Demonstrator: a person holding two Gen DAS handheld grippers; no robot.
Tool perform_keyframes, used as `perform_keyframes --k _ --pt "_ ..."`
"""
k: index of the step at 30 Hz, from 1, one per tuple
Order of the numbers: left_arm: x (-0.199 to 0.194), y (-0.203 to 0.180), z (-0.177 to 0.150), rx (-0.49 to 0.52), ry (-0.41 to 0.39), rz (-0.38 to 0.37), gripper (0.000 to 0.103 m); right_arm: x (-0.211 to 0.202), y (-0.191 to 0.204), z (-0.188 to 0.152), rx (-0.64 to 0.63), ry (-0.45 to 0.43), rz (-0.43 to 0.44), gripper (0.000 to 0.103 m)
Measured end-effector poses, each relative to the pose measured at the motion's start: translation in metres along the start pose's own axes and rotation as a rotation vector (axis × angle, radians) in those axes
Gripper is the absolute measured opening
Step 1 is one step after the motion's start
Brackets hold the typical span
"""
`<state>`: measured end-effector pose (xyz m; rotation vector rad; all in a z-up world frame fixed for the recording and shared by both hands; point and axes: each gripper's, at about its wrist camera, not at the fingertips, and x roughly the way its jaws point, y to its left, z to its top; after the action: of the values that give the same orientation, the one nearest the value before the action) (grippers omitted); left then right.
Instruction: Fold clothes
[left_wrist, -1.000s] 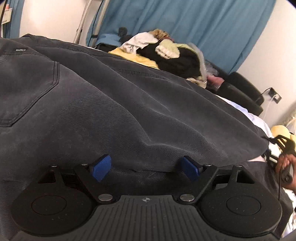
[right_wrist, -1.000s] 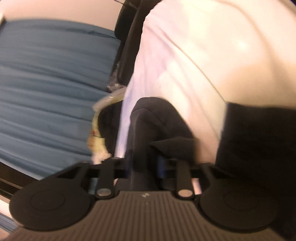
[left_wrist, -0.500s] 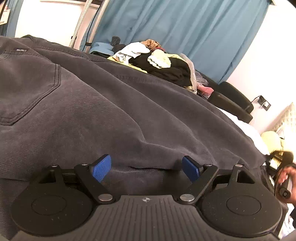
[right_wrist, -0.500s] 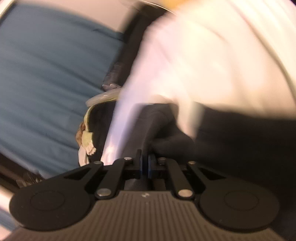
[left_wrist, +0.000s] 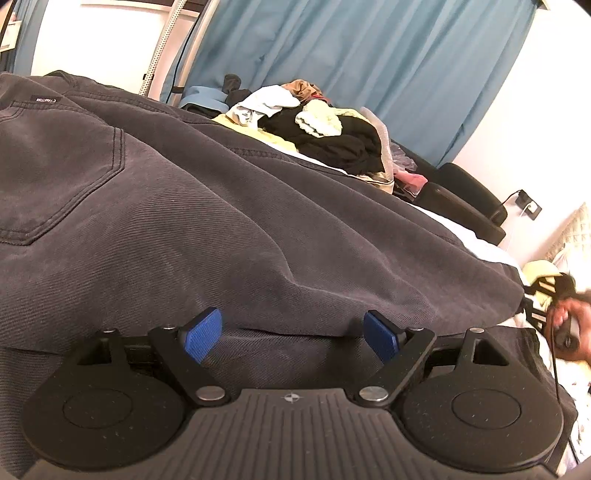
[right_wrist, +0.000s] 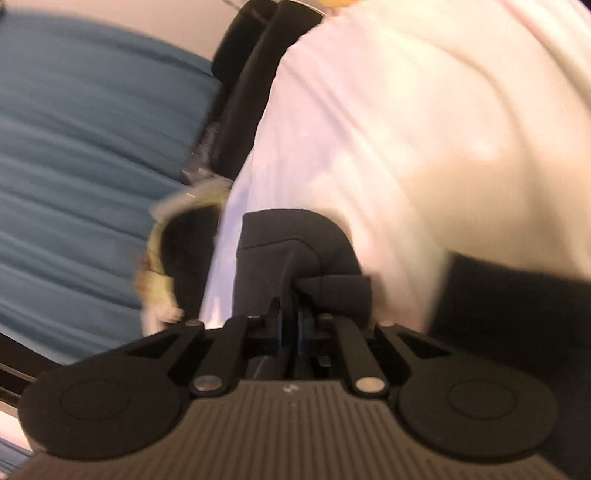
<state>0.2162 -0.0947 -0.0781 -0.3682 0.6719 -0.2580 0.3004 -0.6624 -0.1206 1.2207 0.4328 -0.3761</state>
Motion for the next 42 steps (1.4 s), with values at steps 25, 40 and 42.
perform_keyframes --k 25,40,42 --pt "-0.006 -0.006 -0.011 0.041 -0.034 0.011 0.088 -0.058 -0.070 -0.001 -0.053 -0.249 0.065 0.068" --pt "-0.003 -0.013 -0.016 0.095 -0.037 0.034 0.093 -0.020 -0.031 -0.010 -0.319 -0.052 -0.003 0.071" --pt "-0.003 -0.012 -0.016 0.095 -0.037 0.034 0.093 -0.030 -0.032 -0.013 -0.310 -0.078 0.015 0.071"
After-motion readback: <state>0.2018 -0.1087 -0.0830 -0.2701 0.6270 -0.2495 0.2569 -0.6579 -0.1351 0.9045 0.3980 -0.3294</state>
